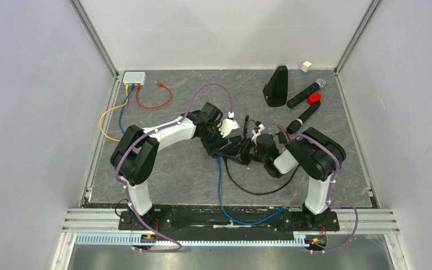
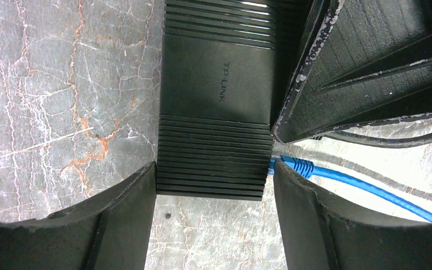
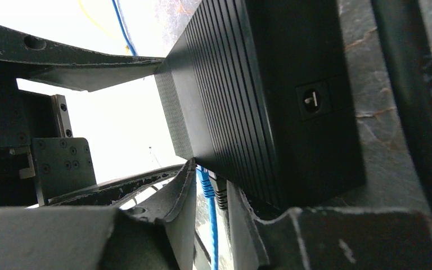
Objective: Pull the plug from the switch port
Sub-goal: Pull the connector from the switch port.
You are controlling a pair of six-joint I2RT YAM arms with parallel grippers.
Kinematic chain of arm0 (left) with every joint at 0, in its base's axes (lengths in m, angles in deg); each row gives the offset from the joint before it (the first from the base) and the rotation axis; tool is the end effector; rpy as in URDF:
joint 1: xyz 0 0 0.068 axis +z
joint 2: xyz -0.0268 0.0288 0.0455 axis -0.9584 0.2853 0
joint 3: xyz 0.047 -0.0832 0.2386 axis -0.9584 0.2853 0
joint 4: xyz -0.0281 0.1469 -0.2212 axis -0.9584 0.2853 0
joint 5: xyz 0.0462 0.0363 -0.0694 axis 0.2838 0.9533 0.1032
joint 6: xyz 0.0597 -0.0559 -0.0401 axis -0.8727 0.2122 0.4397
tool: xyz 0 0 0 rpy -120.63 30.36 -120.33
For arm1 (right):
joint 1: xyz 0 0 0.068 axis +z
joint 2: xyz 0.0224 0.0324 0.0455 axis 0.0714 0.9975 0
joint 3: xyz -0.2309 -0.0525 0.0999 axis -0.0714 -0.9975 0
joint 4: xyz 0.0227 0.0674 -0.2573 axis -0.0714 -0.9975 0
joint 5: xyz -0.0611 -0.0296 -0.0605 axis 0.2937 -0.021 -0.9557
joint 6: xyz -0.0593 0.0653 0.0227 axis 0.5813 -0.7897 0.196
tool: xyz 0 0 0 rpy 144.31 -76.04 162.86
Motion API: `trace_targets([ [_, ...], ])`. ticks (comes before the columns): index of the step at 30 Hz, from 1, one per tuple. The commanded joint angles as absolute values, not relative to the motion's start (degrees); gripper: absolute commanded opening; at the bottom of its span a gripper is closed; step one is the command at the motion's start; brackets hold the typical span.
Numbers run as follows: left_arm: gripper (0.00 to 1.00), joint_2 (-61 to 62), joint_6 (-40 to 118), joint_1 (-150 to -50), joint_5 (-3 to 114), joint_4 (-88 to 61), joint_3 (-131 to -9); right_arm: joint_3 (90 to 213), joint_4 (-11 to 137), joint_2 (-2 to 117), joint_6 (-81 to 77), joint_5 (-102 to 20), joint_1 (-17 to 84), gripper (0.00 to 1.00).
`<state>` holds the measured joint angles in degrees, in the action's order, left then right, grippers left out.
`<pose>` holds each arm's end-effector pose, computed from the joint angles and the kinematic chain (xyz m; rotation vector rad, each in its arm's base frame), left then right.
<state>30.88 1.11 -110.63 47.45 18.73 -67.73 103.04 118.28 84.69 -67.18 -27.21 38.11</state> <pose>0.2940 -0.2519 0.1159 1.5054 2.2640 -0.4418 0.2581 0.2096 0.0433 0.5049 2.3087 1.4281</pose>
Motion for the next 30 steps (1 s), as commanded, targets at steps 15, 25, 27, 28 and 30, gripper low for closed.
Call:
trace_targets([
  [15,0.63,34.42,-1.26,-111.83,45.84,23.03,-68.59,102.88,117.31,85.37,-62.42,-28.70,38.72,0.39],
  [25,0.63,34.70,-1.31,-111.87,46.17,23.38,-68.52,103.38,116.60,85.54,-61.09,-28.23,38.71,0.36],
  [27,0.63,34.78,-1.38,-111.87,46.19,23.34,-68.50,103.18,116.82,85.45,-60.81,-28.20,38.72,0.35],
  [28,0.63,34.78,-1.43,-111.92,46.18,23.38,-68.50,103.04,116.85,85.37,-60.65,-28.23,38.72,0.34],
  [30,0.63,34.91,-1.36,-111.92,46.15,23.39,-68.50,102.94,116.99,85.32,-60.53,-28.23,38.72,0.33],
])
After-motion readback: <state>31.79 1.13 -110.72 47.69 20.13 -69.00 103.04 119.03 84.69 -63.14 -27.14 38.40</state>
